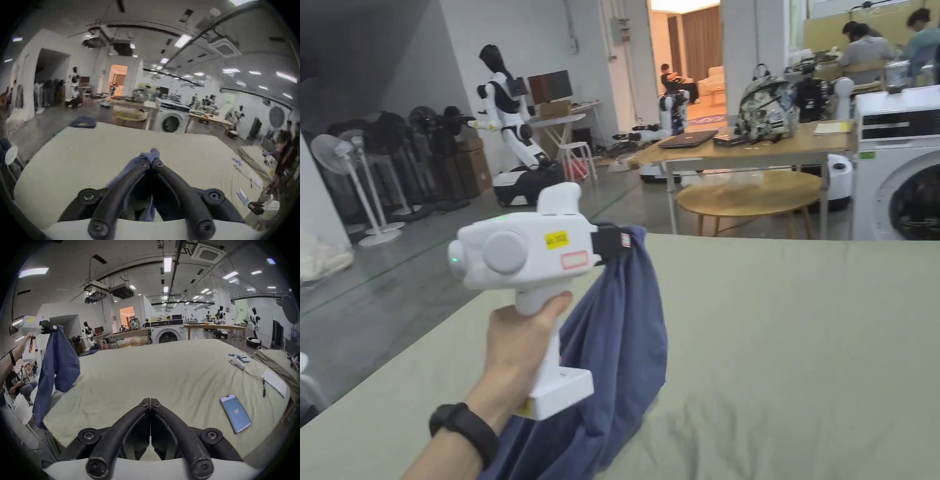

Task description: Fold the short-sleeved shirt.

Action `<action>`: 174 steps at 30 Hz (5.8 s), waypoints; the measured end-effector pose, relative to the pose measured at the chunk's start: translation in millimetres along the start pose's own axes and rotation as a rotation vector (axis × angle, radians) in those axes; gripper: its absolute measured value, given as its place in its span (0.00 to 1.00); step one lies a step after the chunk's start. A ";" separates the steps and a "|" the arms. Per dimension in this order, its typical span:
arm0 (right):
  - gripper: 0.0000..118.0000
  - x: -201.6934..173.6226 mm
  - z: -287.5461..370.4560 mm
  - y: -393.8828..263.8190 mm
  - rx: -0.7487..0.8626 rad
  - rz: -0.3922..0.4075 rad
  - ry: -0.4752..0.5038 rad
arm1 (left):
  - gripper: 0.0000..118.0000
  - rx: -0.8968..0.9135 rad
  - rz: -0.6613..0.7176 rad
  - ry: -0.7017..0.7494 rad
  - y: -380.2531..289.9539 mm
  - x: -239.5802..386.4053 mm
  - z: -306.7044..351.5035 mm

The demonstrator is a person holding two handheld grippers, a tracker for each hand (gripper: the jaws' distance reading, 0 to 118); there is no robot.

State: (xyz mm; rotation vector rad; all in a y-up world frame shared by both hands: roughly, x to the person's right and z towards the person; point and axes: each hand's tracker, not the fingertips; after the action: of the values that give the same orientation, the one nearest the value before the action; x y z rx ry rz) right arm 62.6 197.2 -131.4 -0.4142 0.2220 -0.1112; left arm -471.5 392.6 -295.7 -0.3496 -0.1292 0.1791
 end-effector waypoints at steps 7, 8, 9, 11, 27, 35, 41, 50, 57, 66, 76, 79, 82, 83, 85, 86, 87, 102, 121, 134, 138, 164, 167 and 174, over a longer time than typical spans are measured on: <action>0.00 24.8 21.0 -5.2 0.013 -0.039 -0.102 | 0.00 -0.293 0.077 -0.355 -168.3 163.9 -121.9; 0.00 28.1 25.3 -5.2 0.012 -0.038 -0.112 | 0.00 -0.323 0.062 -0.397 -197.3 190.7 -131.0; 0.00 33.0 30.2 -5.2 0.013 -0.054 -0.118 | 0.00 -0.369 0.061 -0.434 -224.5 217.2 -137.0; 0.00 40.8 40.4 -4.3 0.019 -0.099 -0.144 | 0.00 -0.518 0.066 -0.515 -274.5 265.0 -141.4; 0.00 34.9 40.2 7.2 0.006 -0.034 -0.170 | 0.32 -0.268 0.113 -0.586 -257.7 255.6 -40.1; 0.00 2.8 3.7 37.0 0.046 0.049 -0.034 | 0.00 0.123 0.098 -0.248 -187.3 114.8 80.2; 0.00 -18.2 -11.1 46.4 0.054 0.069 0.048 | 0.00 0.129 -0.019 -0.048 -195.1 82.2 142.3; 0.00 -20.4 -16.6 37.6 0.017 0.040 0.068 | 0.00 -0.077 0.055 -0.028 -191.6 58.0 112.7; 0.00 1.5 -3.0 28.3 -0.003 0.032 0.027 | 0.37 -0.343 0.082 0.012 -212.4 11.9 12.7; 0.00 45.9 14.1 4.2 -0.051 -0.079 -0.079 | 0.24 -0.621 0.127 0.122 -280.8 -37.5 -91.6; 0.57 61.5 18.1 -37.6 -0.209 -0.260 -0.185 | 0.00 -0.672 0.001 0.143 -268.1 1.1 -96.2; 0.59 68.2 1.7 -56.8 -0.256 -0.347 -0.145 | 0.00 -0.679 0.016 0.141 -266.0 6.6 -90.8; 0.59 81.9 -28.2 -78.8 -0.332 -0.424 -0.180 | 0.00 -0.667 0.005 0.144 -268.1 12.2 -86.6; 0.57 85.9 -36.9 -86.3 -0.352 -0.453 -0.173 | 0.00 -0.664 0.006 0.145 -268.6 5.8 -89.5; 0.35 86.3 -39.2 -89.7 -0.351 -0.453 -0.227 | 0.00 -0.658 0.014 0.149 -269.0 6.1 -88.8; 0.20 87.9 -34.4 -86.6 -0.322 -0.441 -0.218 | 0.00 -0.655 0.022 0.149 -269.4 4.3 -89.5; 0.10 90.6 -31.0 -83.9 -0.307 -0.472 -0.154 | 0.00 -0.651 0.039 0.150 -269.5 1.9 -90.4; 0.03 60.6 -6.6 58.0 -0.020 -0.200 0.083 | 0.00 0.018 -0.011 -0.019 -124.8 36.1 67.2; 0.02 27.3 -55.2 312.5 0.313 0.064 0.051 | 0.00 0.369 0.029 -0.001 56.6 13.0 84.3; 0.02 10.1 -116.9 428.1 0.322 0.073 -0.015 | 0.00 0.329 -0.006 0.055 154.0 15.3 11.9; 0.02 15.0 -148.7 438.4 0.291 0.082 -0.032 | 0.00 0.306 -0.020 0.083 152.1 14.9 -11.6; 0.02 92.0 -83.4 28.8 -0.155 -0.080 0.050 | 0.00 -0.081 0.254 0.042 -247.8 7.4 77.0; 0.02 92.2 -52.0 -24.3 -0.211 -0.133 0.022 | 0.00 -0.138 0.296 0.117 -286.9 10.3 105.8; 0.02 84.5 -3.3 -77.0 -0.254 -0.181 -0.043 | 0.00 -0.253 0.311 0.184 -333.8 -5.2 141.5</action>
State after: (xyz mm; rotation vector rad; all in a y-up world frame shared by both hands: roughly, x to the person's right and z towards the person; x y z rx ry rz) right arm 139.0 113.1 -118.8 -0.6885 0.1563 -0.2532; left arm -448.0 129.6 -47.2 -0.6365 0.0870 0.4385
